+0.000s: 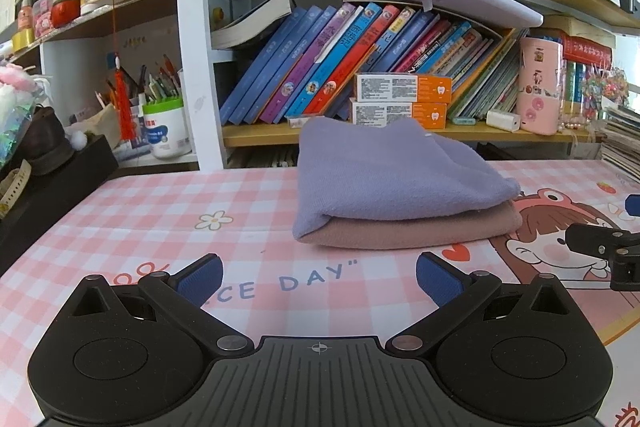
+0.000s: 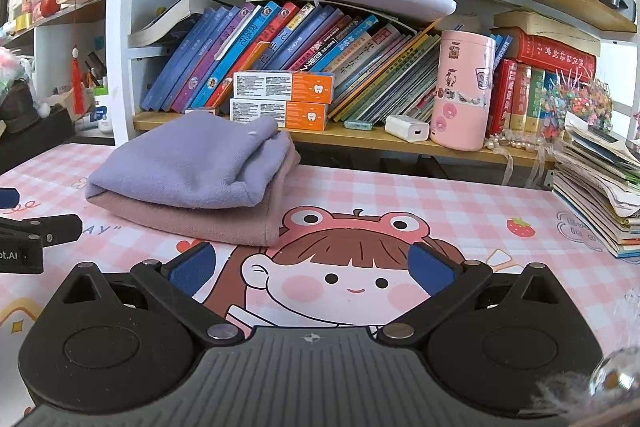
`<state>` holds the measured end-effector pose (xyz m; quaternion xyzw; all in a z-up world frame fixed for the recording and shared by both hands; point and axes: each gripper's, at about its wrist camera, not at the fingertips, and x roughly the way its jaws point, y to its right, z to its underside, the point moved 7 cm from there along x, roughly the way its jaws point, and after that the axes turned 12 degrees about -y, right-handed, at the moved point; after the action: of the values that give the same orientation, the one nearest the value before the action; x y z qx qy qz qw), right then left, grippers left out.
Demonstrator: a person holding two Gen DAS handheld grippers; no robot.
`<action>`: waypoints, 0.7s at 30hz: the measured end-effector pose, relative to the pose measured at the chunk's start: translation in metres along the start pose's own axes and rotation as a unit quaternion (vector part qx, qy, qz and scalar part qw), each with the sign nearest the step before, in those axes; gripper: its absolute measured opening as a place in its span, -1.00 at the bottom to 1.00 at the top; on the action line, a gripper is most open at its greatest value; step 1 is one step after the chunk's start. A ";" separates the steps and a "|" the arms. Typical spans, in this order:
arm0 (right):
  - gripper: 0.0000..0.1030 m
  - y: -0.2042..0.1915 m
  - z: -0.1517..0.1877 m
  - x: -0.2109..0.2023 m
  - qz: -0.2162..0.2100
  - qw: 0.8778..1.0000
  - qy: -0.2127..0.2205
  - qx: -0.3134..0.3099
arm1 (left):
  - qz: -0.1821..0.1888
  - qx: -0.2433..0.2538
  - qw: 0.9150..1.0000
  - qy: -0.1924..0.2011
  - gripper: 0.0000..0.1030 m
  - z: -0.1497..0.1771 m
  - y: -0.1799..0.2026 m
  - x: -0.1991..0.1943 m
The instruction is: Fold clothes
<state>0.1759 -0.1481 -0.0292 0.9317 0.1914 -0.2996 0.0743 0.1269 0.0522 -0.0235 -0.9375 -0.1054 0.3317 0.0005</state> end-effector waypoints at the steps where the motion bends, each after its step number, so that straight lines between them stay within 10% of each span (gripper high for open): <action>1: 1.00 0.000 0.000 0.000 0.000 1.000 0.000 0.000 | 0.000 0.000 1.000 0.000 1.00 0.000 0.000 0.000; 21: 1.00 -0.001 0.000 0.001 -0.002 1.000 -0.002 -0.003 | 0.003 0.001 1.000 0.000 1.00 0.001 0.000 0.000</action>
<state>0.1766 -0.1471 -0.0299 0.9304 0.1944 -0.3012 0.0768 0.1266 0.0524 -0.0244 -0.9378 -0.1019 0.3318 0.0000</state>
